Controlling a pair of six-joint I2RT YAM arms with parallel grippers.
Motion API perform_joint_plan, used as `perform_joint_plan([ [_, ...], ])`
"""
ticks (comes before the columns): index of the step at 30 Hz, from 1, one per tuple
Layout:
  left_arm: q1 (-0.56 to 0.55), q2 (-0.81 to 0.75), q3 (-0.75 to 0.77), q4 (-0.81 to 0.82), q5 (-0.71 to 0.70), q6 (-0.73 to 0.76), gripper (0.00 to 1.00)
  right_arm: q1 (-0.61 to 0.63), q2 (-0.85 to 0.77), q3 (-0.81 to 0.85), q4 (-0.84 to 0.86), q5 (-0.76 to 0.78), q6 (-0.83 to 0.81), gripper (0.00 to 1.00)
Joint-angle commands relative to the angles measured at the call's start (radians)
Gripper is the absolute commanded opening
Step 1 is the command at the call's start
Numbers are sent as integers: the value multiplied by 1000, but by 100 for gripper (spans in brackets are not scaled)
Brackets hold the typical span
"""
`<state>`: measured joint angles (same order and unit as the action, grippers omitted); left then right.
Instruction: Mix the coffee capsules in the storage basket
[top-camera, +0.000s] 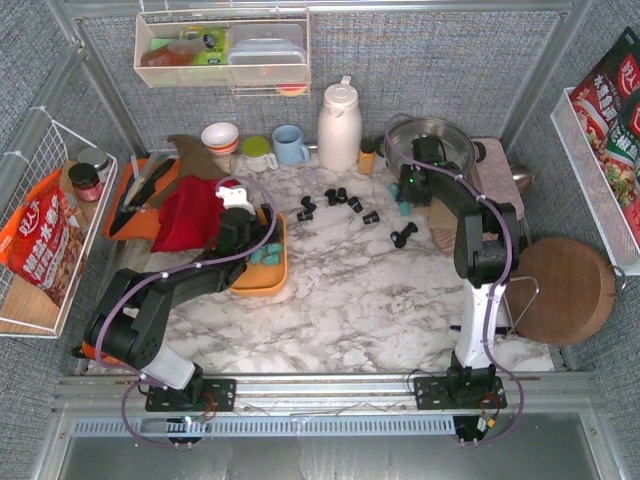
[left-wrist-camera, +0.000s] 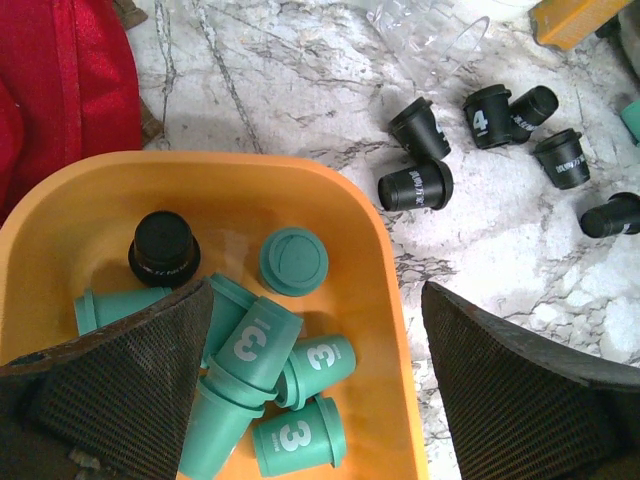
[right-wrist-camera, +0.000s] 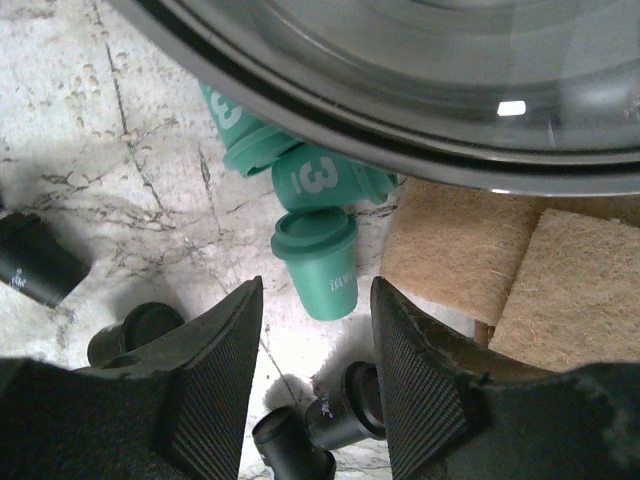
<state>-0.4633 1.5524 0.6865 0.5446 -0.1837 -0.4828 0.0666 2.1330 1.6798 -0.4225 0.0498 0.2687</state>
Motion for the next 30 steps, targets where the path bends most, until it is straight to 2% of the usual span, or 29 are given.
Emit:
perform_joint_plan([
  [1, 0, -17, 5, 2, 1, -5, 93, -1, 27, 35, -49, 31, 111, 53],
  [6, 0, -34, 2, 2, 2, -7, 94, 5, -7, -101, 164, -22, 216, 55],
  [10, 0, -48, -1, 4, 2, -6, 94, 18, -18, -165, 273, -8, 191, 55],
  [15, 0, -57, 0, 6, 6, -8, 94, 36, -15, -149, 229, 49, 163, 49],
  [23, 0, -58, -1, 3, 2, -8, 94, 60, 23, -92, 108, 120, 153, 32],
  [30, 1, -57, 0, 3, 3, -8, 94, 78, 66, -34, 45, 126, 127, 36],
])
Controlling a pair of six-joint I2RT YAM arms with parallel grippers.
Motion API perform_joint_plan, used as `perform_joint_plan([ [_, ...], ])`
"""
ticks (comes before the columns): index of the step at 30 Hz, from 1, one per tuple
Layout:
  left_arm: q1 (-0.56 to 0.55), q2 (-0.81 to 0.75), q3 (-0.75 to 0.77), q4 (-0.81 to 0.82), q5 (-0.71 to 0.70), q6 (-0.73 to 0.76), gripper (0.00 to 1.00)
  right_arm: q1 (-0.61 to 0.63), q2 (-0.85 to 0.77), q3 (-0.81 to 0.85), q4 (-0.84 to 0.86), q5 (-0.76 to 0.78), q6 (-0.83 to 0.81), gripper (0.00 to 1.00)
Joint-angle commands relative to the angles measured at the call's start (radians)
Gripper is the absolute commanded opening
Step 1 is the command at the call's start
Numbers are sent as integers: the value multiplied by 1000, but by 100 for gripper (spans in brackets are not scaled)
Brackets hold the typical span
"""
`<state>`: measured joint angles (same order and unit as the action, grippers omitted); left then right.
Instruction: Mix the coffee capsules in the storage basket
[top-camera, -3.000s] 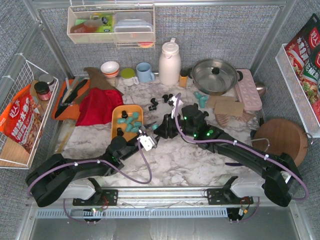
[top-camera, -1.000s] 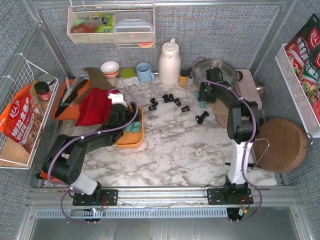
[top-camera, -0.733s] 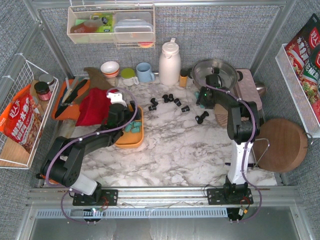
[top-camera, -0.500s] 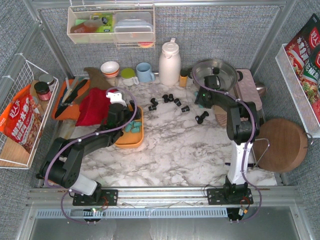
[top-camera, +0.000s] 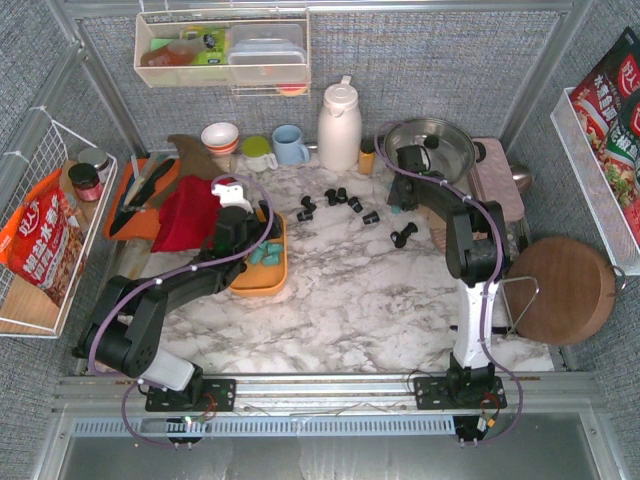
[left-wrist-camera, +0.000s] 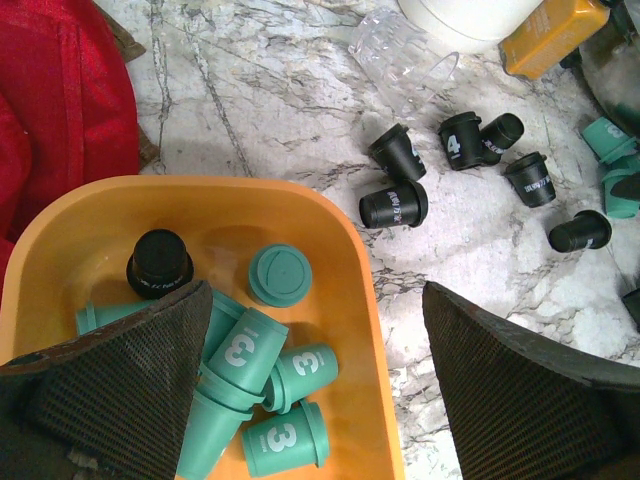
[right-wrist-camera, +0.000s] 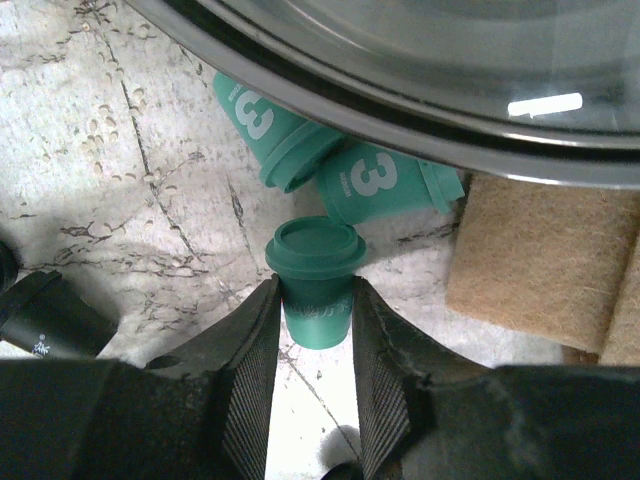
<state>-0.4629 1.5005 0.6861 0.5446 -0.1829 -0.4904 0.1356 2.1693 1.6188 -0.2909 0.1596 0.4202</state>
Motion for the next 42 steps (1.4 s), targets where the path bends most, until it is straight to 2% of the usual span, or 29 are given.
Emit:
perform_joint_plan([
  [1, 1, -6, 0, 3, 3, 0, 94, 12, 38, 35, -94, 15, -29, 37],
  [5, 0, -11, 0, 3, 4, 9, 94, 22, 42, 40, -100, 14, -46, 36],
  [13, 0, -31, -30, 100, 119, 71, 92, 60, -108, -70, -42, 42, -103, 23],
  [21, -16, -6, -62, 328, 441, 139, 90, 173, -460, -311, 67, -13, -136, 22],
  [26, -64, -6, -137, 523, 557, 257, 90, 279, -688, -468, 199, -147, -58, 22],
  [29, -108, -18, -162, 556, 616, 387, 90, 338, -781, -533, 263, -221, -4, 22],
  [36, -216, -43, -241, 608, 596, 626, 91, 490, -872, -664, 388, -326, 84, 21],
  [42, -257, -37, -267, 645, 547, 677, 91, 566, -886, -679, 393, -356, 91, 21],
])
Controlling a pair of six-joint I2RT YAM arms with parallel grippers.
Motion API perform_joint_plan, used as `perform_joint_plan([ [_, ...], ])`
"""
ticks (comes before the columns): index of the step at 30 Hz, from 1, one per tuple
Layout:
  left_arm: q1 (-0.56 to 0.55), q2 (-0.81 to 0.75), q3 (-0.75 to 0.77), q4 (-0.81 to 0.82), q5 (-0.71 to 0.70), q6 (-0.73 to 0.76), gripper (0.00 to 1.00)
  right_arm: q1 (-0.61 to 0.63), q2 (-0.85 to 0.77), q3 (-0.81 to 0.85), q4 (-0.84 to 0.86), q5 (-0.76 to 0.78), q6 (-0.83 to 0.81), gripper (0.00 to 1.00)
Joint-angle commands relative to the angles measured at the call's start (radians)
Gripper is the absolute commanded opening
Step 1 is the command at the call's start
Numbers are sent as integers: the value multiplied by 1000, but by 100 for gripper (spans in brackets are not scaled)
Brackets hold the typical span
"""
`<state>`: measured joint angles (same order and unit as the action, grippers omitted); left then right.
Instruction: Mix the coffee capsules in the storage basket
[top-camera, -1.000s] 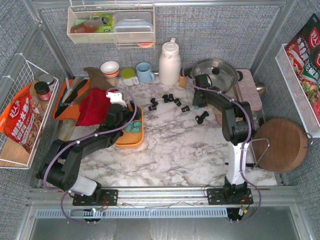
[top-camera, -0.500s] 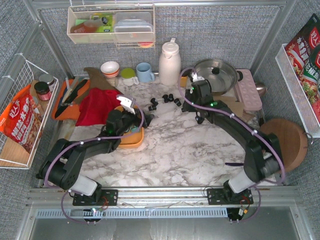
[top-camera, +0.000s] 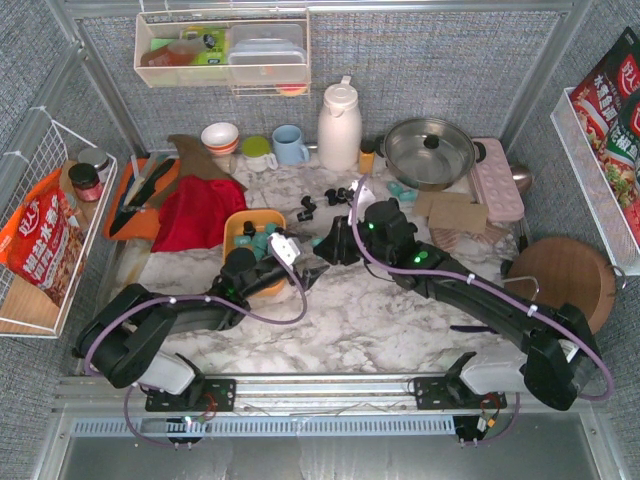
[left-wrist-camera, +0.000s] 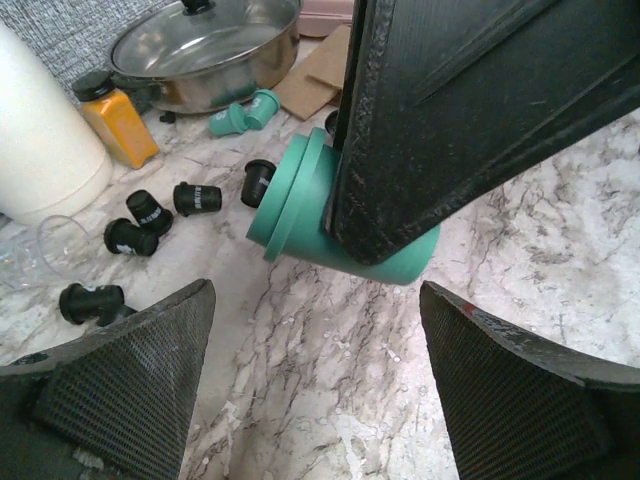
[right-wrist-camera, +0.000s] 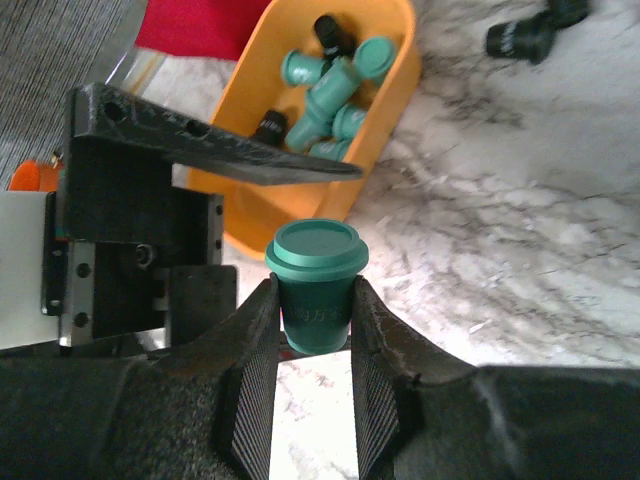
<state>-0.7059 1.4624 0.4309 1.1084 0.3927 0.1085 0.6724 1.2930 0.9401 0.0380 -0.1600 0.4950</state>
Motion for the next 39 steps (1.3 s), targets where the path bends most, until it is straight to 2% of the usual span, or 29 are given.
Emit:
perform_joint_plan([
  [1, -16, -3, -15, 88, -33, 83, 91, 35, -13, -3, 56, -37, 15, 21],
  [12, -71, -60, -73, 166, 7, 195, 88, 46, 0, -26, 46, -33, 22, 21],
  [14, -82, -67, -82, 172, 5, 215, 83, 46, 2, -22, 46, -33, 28, 22],
  [21, -96, -77, -86, 171, 0, 263, 57, 48, 16, -6, 30, -44, 38, 22],
  [24, -96, -81, -87, 169, -30, 275, 50, 47, 26, -1, 23, -52, 35, 27],
  [27, -96, -85, -88, 167, -90, 271, 43, 47, 28, 13, -5, -34, 19, 42],
  [31, -96, -84, -86, 193, -255, 173, 33, 41, 14, 41, -71, 34, -10, 56],
  [39, -95, -83, -86, 185, -623, 8, 30, -37, -12, 86, -131, 172, -27, 64],
])
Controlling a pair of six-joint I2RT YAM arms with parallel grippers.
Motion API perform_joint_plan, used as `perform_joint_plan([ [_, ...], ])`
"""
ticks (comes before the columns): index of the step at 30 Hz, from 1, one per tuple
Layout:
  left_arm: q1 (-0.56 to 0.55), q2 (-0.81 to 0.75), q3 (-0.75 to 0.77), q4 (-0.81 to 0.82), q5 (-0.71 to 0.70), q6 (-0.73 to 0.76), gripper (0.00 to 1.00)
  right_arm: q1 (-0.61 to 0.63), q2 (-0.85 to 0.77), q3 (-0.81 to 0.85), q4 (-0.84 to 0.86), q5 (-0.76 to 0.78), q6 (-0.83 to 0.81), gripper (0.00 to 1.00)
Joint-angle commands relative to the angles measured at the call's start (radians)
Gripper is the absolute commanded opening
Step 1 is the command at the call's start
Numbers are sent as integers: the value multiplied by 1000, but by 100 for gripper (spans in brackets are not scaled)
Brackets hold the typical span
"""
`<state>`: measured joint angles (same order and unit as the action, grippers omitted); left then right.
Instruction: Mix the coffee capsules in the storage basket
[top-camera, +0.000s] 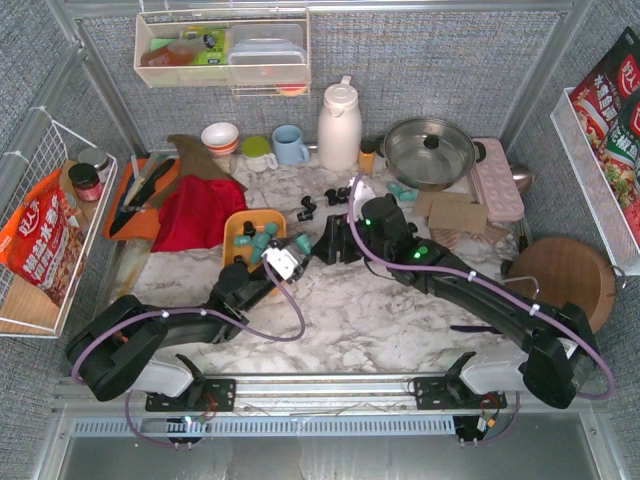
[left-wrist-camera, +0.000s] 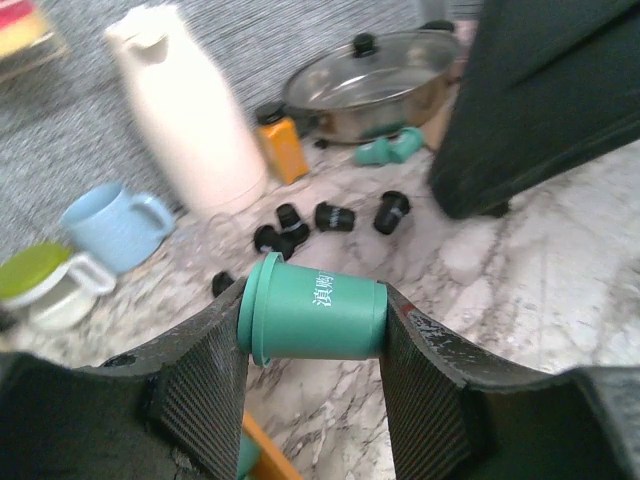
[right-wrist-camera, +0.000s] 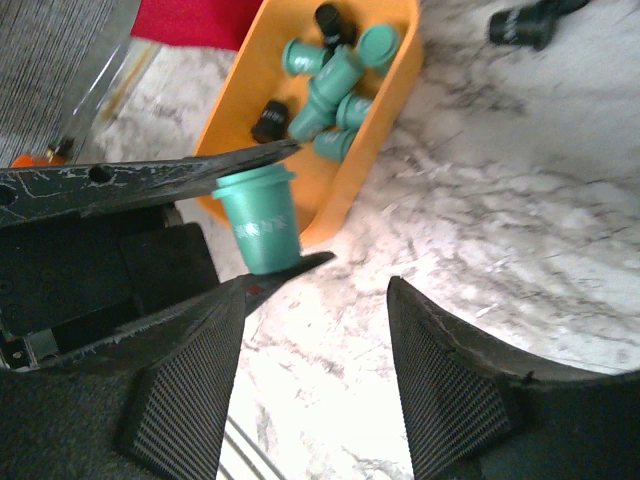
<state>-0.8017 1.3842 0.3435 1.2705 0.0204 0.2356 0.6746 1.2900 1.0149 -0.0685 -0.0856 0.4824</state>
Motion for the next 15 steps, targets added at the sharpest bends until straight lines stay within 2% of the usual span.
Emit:
perform_joint_plan([
  [1, 1, -14, 2, -9, -328, -160, 30, -57, -6, 15, -31, 133, -27, 65],
  [4, 1, -52, 0, -200, -551, -365, 33, -112, 44, 47, -65, 300, -115, 66],
  [7, 0, -58, -13, -305, -686, -563, 42, -193, 170, 95, -50, 501, -203, 69],
  [12, 1, -27, 34, -478, -910, -816, 63, -374, 434, 223, -3, 536, -178, 73],
  [15, 1, -18, 67, -550, -915, -877, 73, -425, 566, 285, 72, 515, -191, 76],
])
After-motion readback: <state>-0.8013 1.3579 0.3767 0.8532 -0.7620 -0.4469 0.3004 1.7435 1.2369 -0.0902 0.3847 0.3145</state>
